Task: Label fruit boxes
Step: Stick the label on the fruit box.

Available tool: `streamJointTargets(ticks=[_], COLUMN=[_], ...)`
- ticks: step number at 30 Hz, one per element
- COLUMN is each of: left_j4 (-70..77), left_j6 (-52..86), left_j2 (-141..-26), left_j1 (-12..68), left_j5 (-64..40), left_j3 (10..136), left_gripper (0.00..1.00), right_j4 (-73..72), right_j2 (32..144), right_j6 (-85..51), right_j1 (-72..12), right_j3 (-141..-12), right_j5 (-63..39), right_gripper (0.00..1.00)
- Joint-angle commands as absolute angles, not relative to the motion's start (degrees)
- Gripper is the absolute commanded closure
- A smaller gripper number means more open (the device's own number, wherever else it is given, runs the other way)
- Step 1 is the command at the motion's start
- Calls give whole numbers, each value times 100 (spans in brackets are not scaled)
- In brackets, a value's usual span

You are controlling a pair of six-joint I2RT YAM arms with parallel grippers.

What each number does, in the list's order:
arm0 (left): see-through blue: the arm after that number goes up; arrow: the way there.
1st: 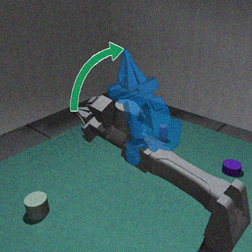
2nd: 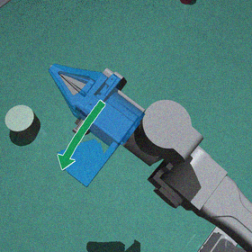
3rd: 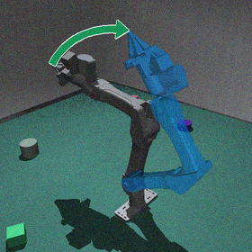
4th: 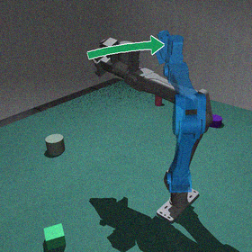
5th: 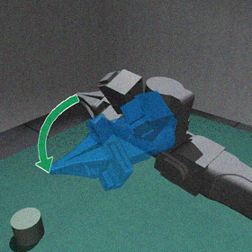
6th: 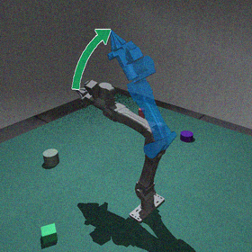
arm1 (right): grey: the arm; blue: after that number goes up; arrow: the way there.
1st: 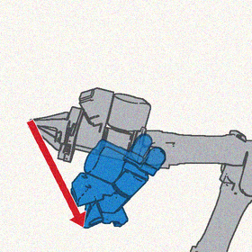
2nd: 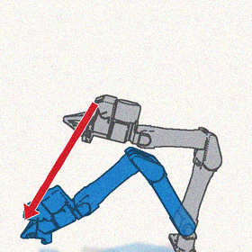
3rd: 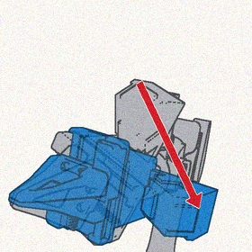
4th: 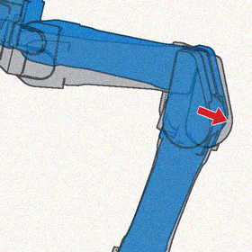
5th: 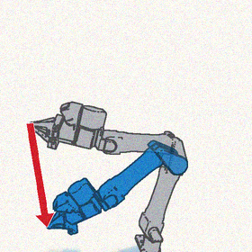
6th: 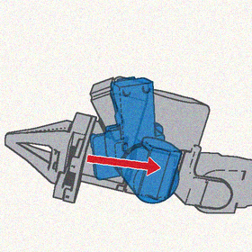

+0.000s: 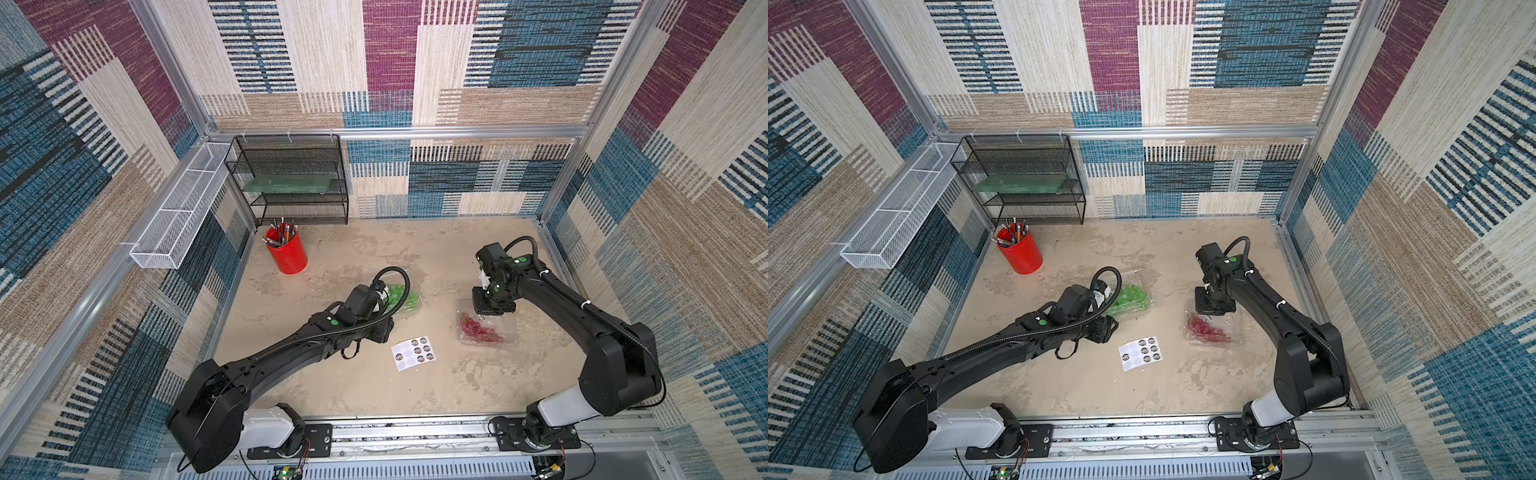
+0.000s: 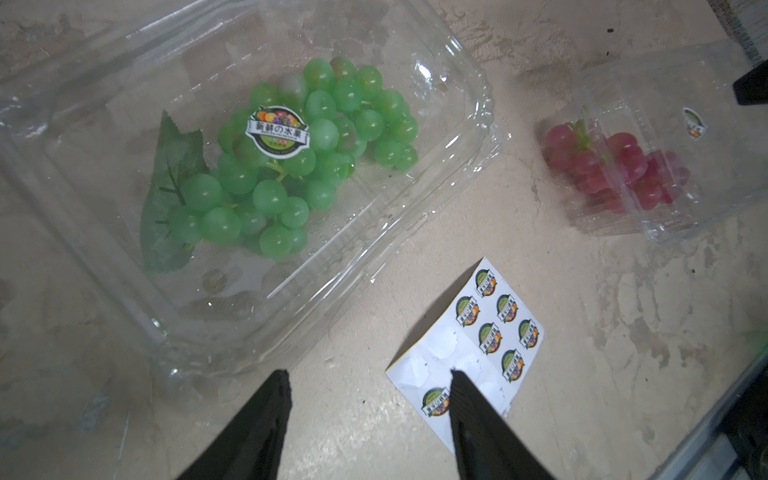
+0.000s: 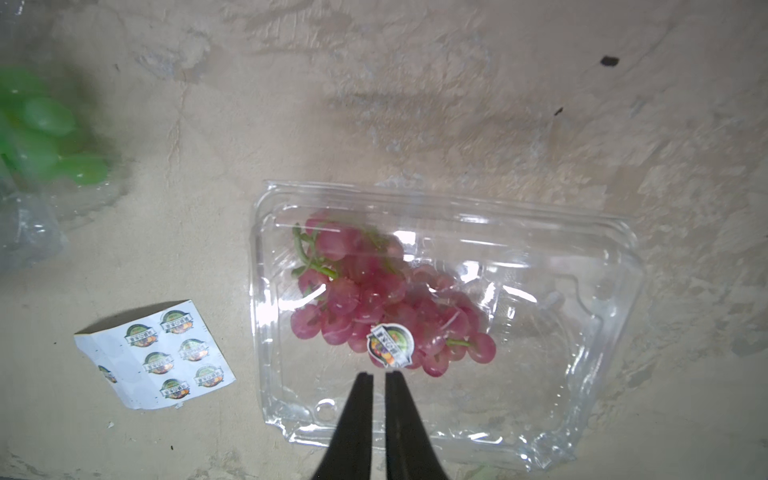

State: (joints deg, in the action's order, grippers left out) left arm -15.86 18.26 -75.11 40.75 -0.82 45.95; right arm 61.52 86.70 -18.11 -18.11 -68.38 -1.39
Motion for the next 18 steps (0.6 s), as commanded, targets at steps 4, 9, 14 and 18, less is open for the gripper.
streamJointTargets(ticks=[4,9,14,18], left_j4=[-1570,-1573,-1577,-1582], left_j6=[1867,1868,1873,1881], left_j2=[-7516,-7506,-7490,-7489], left_j1=[4074,4079,4073,4071], left_j5=[-158,-161,-141,-142], left_j3=[4636,4643,4649,4648], left_gripper=[37,37,37,37], right_j4=[5921,5838,5786,5680], right_j2=[8683,8706,8726,8728], right_j6=[-1758,-1740,-1697,-1659], right_j1=[-1768,-1728,-1665,-1601], right_j3=[-6628,-6544,-6441,-6292], right_j5=[-382,-395,-336,-377], right_gripper=[89,90,92,92])
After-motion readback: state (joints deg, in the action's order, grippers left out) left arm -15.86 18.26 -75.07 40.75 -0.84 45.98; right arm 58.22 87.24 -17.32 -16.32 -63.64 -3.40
